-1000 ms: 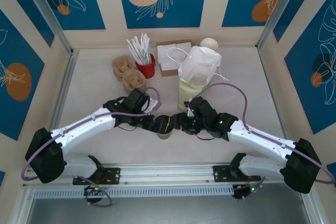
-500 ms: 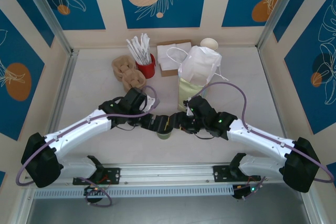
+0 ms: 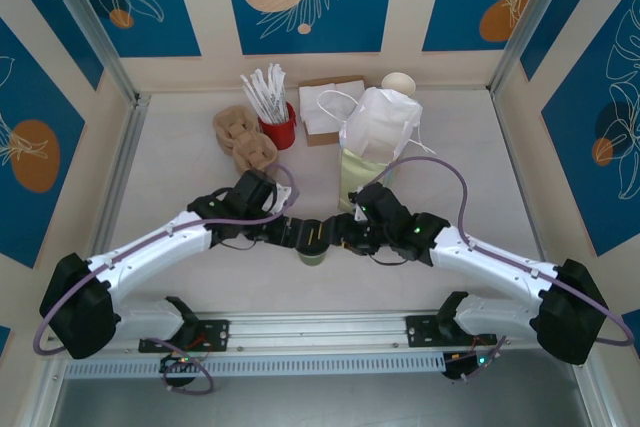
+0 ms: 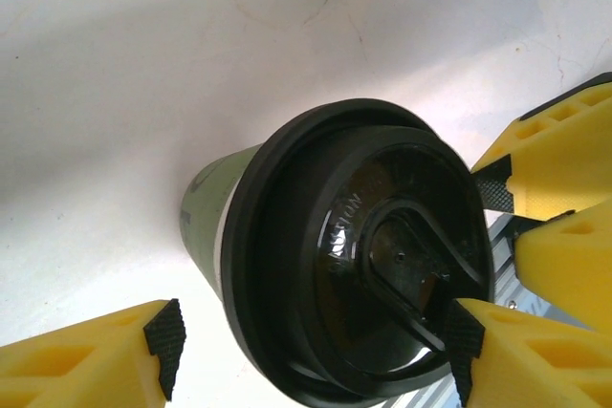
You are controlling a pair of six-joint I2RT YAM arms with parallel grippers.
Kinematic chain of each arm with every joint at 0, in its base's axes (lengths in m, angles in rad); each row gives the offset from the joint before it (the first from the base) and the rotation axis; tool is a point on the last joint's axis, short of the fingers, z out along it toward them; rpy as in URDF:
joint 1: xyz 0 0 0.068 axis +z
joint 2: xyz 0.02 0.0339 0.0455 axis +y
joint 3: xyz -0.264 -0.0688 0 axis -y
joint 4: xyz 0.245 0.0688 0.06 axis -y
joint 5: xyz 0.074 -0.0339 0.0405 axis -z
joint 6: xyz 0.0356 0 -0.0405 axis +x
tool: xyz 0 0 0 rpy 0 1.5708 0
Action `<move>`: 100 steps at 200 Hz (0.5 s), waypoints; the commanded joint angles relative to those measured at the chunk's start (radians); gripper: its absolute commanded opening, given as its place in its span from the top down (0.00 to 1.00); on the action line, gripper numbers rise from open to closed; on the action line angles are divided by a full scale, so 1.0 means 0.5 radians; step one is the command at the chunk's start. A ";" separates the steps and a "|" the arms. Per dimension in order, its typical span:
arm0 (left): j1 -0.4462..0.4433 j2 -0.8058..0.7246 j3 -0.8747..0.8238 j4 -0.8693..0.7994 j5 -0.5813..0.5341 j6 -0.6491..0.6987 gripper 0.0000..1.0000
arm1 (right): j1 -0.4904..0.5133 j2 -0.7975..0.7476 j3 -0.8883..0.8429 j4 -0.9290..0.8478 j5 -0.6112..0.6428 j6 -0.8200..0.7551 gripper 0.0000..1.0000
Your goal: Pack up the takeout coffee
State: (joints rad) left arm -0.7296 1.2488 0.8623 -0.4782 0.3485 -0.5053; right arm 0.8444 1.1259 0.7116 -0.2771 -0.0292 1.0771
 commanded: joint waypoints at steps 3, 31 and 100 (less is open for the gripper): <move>0.019 0.021 -0.042 0.037 -0.006 -0.002 0.32 | 0.011 0.034 0.031 -0.001 0.009 -0.028 0.46; 0.019 0.022 -0.077 0.040 -0.002 -0.002 0.36 | 0.016 0.058 0.040 -0.001 0.001 -0.024 0.46; 0.019 0.024 -0.108 0.056 0.045 0.008 0.39 | 0.025 0.075 0.046 -0.005 0.012 -0.025 0.46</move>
State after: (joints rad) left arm -0.7284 1.2530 0.8307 -0.4412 0.3653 -0.5137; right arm 0.8452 1.1515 0.7116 -0.2771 -0.0296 1.0771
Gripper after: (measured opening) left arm 0.618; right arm 0.543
